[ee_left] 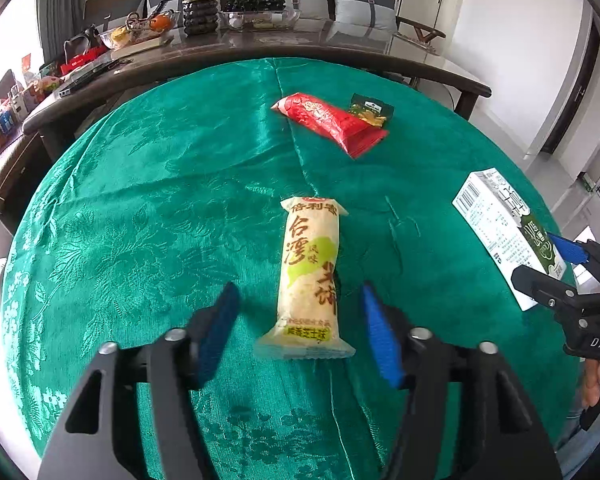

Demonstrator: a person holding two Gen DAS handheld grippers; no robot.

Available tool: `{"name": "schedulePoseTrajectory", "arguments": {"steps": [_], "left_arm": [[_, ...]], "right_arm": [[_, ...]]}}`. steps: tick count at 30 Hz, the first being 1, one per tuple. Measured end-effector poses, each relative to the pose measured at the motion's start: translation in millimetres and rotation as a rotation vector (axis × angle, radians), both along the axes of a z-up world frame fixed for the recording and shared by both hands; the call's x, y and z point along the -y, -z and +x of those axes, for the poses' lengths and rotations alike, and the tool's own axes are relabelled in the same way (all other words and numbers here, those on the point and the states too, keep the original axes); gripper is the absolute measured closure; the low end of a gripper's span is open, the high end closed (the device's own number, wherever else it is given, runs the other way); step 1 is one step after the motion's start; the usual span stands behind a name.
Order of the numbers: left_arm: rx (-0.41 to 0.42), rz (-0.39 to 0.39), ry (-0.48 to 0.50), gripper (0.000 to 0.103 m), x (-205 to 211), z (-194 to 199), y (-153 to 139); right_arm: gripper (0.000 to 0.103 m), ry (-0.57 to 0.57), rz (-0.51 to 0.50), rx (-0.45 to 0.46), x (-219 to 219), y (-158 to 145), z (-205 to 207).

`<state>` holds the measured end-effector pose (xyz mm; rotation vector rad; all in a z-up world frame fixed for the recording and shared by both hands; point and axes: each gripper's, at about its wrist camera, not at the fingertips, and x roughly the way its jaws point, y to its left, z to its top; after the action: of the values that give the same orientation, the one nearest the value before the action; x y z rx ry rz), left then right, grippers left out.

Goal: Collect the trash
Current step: 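Open both tools and reposition them around the pastry bag and milk carton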

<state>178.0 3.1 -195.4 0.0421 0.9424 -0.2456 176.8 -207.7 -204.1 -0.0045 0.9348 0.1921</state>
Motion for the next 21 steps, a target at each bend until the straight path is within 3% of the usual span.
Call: {"name": "schedulePoseTrajectory", "arguments": {"steps": [2,4,8,21], "left_arm": [[-0.003,0.038,0.003,0.018,2,1,5],[0.003,0.092,0.004,0.012,4,2,9],[-0.006,0.090,-0.011,0.006,0,4,11],[-0.014,0.083,-0.022,0.004,-2,5,12]], "right_arm": [[0.019,-0.009,-0.011,-0.025,-5,11,5],[0.019,-0.016,-0.027,-0.010,-8,12,6],[0.014,-0.018,-0.024,-0.022,-5,13,5],[0.012,-0.023,-0.024,-0.027,-6,14,5]]}}
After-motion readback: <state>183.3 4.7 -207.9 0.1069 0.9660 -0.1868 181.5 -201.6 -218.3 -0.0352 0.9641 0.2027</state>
